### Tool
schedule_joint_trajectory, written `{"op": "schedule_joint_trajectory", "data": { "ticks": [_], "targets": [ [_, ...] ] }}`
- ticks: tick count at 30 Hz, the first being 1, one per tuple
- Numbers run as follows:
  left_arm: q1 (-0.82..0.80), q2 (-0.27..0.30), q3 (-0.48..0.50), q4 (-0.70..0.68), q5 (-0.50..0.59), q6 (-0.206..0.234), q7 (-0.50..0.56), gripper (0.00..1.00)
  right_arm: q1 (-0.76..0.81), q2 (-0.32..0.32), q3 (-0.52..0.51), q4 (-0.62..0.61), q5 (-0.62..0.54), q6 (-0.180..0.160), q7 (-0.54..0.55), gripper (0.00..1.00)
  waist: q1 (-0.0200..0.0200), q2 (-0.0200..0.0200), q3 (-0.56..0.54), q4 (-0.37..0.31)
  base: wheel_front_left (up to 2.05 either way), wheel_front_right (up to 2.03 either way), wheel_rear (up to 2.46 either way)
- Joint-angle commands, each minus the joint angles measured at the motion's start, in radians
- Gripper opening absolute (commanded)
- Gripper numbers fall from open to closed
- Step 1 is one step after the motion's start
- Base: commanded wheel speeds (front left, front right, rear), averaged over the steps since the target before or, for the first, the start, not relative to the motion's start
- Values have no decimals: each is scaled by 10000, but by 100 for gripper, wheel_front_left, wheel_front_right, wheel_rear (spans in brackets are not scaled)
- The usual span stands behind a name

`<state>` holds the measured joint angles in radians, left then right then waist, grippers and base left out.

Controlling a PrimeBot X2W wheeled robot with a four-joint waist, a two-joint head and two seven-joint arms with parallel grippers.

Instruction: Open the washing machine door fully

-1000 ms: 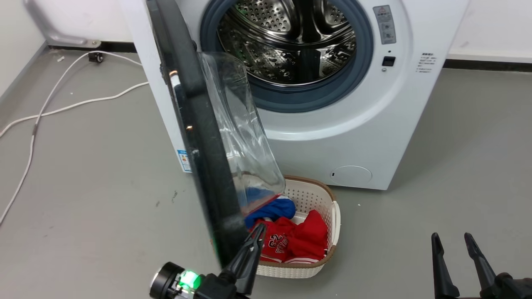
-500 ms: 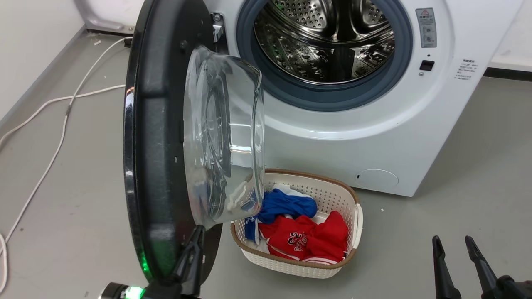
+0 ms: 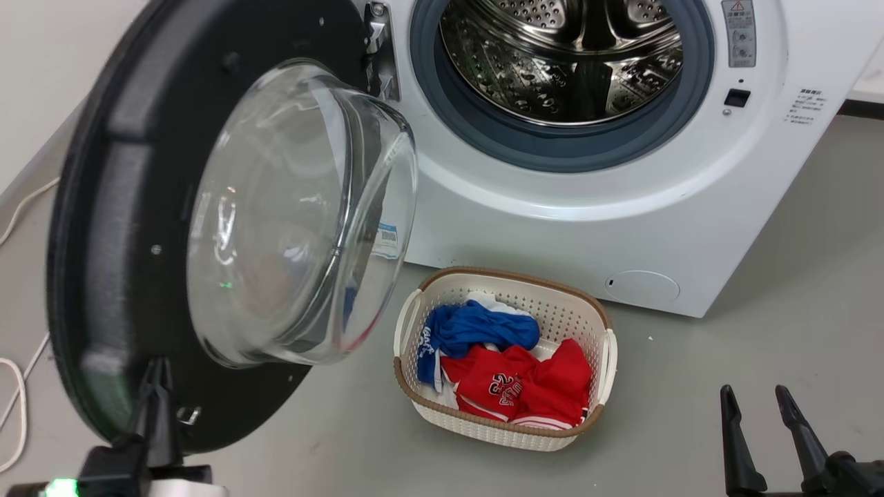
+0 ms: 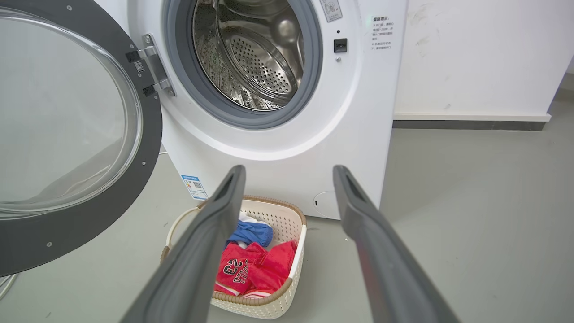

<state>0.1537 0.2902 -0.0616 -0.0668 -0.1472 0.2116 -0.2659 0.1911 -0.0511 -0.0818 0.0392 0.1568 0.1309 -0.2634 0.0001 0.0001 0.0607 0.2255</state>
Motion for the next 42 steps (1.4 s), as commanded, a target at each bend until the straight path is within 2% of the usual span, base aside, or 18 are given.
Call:
{"op": "schedule_joint_trajectory", "data": {
  "ticks": [1,12,24,34,42],
  "targets": [
    [-236,95,182,87,-73,52,25,0,-138,17,6,-34,-57,-1,-19,100,-1,-1,94,-33,0,0,0],
    [-1557,797,1786,855,-793,24,25,0,-532,17,-157,-214,-389,-2,-18,100,-1,-1,992,-215,0,0,0],
    [-2881,1311,2842,2550,-1585,-232,30,0,-1062,17,-260,-271,-612,-2,-18,100,-1,-1,1983,-388,0,0,0],
    [-4007,1968,3606,4178,-1944,-864,25,0,-1336,17,-345,-253,-789,-2,-18,100,-1,-1,2430,-411,0,0,0],
    [-4996,2218,3926,5817,-1971,-1424,26,0,-1477,17,-301,-163,-907,-2,-18,100,-1,-1,2563,-518,0,0,0]
  ]
}}
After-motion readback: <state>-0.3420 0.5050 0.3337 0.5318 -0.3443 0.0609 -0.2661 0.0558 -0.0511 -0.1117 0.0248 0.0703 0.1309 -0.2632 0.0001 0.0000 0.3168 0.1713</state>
